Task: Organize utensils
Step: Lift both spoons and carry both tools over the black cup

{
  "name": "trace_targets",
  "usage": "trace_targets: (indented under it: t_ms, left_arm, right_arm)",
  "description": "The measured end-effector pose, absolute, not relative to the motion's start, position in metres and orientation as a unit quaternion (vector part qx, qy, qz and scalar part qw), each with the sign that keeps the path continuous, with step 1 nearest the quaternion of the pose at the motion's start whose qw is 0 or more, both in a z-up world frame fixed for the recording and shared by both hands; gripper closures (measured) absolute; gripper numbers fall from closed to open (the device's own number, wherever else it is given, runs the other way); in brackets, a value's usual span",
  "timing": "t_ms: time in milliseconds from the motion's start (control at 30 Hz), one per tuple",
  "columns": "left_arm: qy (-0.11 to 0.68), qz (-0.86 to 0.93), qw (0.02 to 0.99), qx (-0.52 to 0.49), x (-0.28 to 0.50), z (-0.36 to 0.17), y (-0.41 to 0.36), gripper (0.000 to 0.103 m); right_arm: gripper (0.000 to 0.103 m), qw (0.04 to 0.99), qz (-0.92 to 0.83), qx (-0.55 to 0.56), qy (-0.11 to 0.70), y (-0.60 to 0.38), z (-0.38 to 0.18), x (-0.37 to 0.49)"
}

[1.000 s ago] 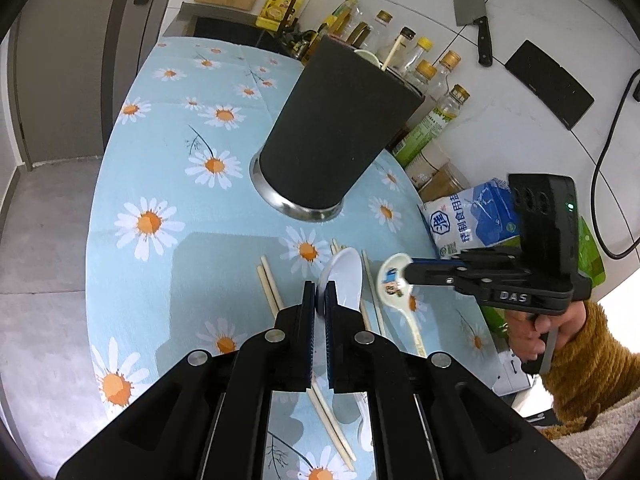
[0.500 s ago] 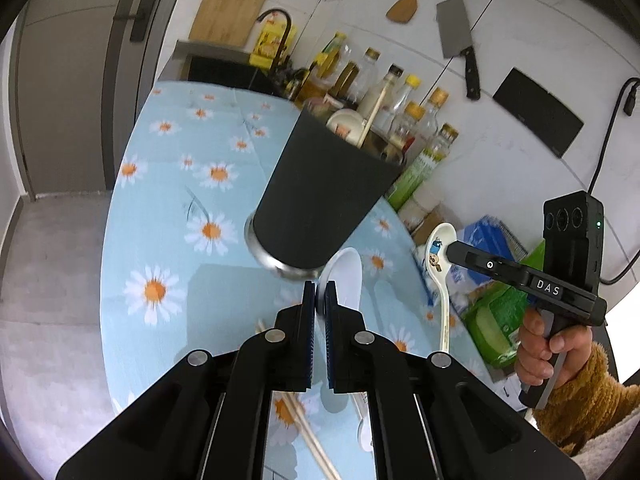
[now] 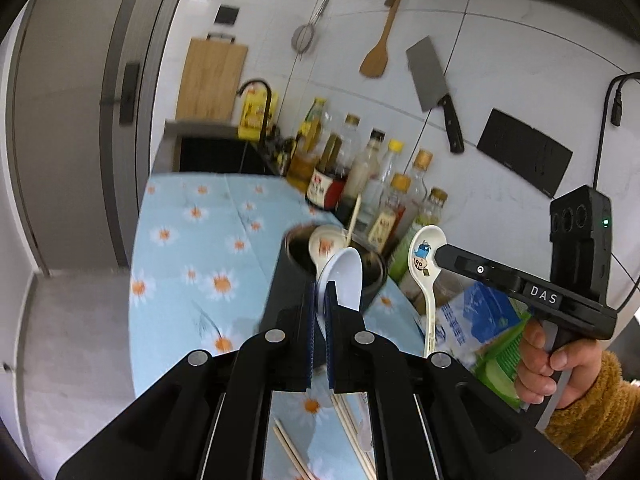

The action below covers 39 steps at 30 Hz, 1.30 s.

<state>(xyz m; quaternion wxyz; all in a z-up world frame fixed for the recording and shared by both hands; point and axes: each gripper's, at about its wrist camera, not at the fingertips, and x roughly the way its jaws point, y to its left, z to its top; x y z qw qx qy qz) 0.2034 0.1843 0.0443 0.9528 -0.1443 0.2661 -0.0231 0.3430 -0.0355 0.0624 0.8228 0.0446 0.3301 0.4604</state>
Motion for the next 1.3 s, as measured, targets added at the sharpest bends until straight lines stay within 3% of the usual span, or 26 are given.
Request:
trace_targets:
  t_ms: [400, 767, 1300]
  left_arm:
    - [0.198, 0.002, 0.978, -0.070, 0.237, 0.101, 0.178, 0.100]
    - [0.160, 0.025, 0.985, -0.065, 0.265, 0.116, 0.187, 0.100]
    - [0.194, 0.022, 0.978, -0.071, 0.298, 0.069, 0.186, 0.100]
  right_arm:
    - [0.099, 0.880, 0.411, 0.041, 0.232, -0.013, 0.120, 0.367]
    - [0.099, 0.905, 0.383, 0.065, 0.174, -0.007, 0.138, 0.386]
    - [0.099, 0.901, 0.357, 0.058, 0.240, 0.015, 0.074, 0.409]
